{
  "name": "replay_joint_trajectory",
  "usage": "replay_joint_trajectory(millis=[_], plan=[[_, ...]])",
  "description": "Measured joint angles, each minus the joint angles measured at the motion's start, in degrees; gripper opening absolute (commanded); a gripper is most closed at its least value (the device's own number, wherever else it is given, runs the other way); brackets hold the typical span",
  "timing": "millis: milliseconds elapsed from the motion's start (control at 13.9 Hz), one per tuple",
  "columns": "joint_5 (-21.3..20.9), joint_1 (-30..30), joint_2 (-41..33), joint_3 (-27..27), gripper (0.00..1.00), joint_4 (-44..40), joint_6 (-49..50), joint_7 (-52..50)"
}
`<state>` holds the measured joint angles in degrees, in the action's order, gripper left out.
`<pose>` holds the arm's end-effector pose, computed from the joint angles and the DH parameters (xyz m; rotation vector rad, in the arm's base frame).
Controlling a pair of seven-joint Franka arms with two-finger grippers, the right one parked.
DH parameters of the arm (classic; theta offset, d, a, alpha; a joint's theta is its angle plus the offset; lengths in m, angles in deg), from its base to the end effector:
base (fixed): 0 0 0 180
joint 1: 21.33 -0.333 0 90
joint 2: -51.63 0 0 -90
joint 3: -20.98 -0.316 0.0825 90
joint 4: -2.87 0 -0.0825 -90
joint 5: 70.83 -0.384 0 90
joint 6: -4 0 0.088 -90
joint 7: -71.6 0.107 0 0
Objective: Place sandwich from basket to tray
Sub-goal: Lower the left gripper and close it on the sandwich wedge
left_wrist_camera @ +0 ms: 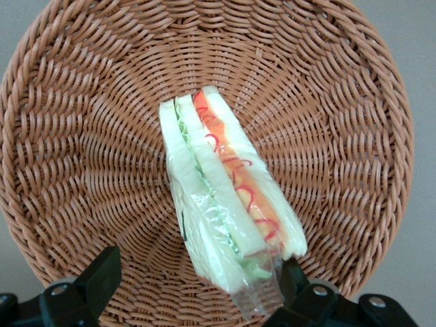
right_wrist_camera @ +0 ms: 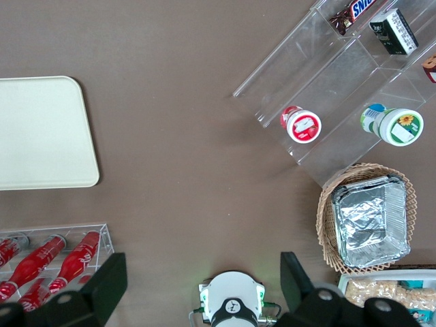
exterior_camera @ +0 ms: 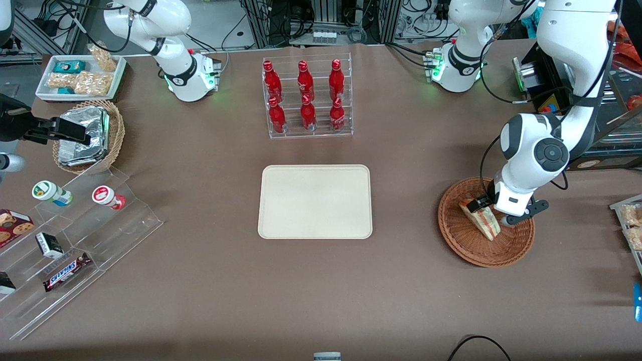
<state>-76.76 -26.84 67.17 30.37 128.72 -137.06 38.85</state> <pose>0.5546 -0.0376 0.2613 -3.0496 -0.6646 -0.0095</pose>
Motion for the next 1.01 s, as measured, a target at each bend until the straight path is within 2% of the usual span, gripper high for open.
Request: replay_joint_trajectory(millis=[505,1010], plan=[[0.0,0.1,-0.4,2.2,1.0,-0.5,0.0,-9.7],[0.0,0.1,-0.4,2.4,1.0,-0.9,0.0,-14.8]])
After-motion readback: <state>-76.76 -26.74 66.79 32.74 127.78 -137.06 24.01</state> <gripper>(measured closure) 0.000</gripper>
